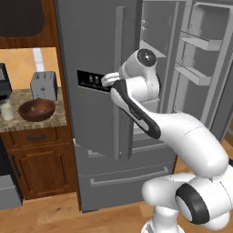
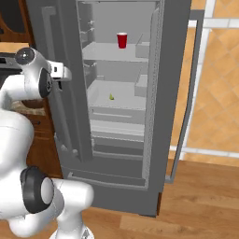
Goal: Grab a lemon wedge from the fridge and one ice cube from the ice bowl, and put them in the glass of lemonade.
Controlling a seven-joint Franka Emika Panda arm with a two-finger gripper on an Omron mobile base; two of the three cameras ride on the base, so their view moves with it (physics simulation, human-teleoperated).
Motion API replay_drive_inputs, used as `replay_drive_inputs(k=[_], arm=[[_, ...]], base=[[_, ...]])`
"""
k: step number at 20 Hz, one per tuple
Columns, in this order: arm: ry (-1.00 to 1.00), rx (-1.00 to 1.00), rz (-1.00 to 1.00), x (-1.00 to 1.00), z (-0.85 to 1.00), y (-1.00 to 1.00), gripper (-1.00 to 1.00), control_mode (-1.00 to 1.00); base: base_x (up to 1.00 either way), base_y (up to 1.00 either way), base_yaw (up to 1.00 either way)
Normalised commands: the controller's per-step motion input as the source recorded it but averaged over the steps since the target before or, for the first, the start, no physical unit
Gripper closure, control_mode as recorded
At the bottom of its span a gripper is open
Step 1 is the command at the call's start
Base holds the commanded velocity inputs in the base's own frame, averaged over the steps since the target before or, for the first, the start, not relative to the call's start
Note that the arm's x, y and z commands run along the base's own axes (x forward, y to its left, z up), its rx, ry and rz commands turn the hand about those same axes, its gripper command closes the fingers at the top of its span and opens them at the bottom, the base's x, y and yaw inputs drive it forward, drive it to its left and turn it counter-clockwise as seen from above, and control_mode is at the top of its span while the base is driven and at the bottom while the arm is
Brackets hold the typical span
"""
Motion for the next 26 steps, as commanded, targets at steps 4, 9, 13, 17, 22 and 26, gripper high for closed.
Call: replay_drive_inputs(k=[4, 9, 13, 17, 22, 26], arm=[[0.00, -0.12, 0.13, -1.00, 0.25, 0.51, 1.00, -1.00], [0.00, -0.10, 0.16, -0.99, 0.30, 0.24, 1.00, -1.00], [0.00, -0.05, 0.02, -0.73, 0.39, -0.08, 1.00, -1.00], [0.00, 0.00, -0.09, -0.61, 0.31, -0.48, 1.00, -1.00], [0.04, 0.00, -0.26, -0.07, 0.01, -0.92, 1.00, -1.00], [0.00, 0.10, -0.22, 0.45, -0.19, -1.00, 1.00, -1.00]], base=[[0.00, 0.00, 0.00], [0.00, 0.00, 0.00], [0.00, 0.00, 0.00], [0.00, 0.00, 0.00], [0.00, 0.00, 0.00], [0.00, 0.00, 0.00]])
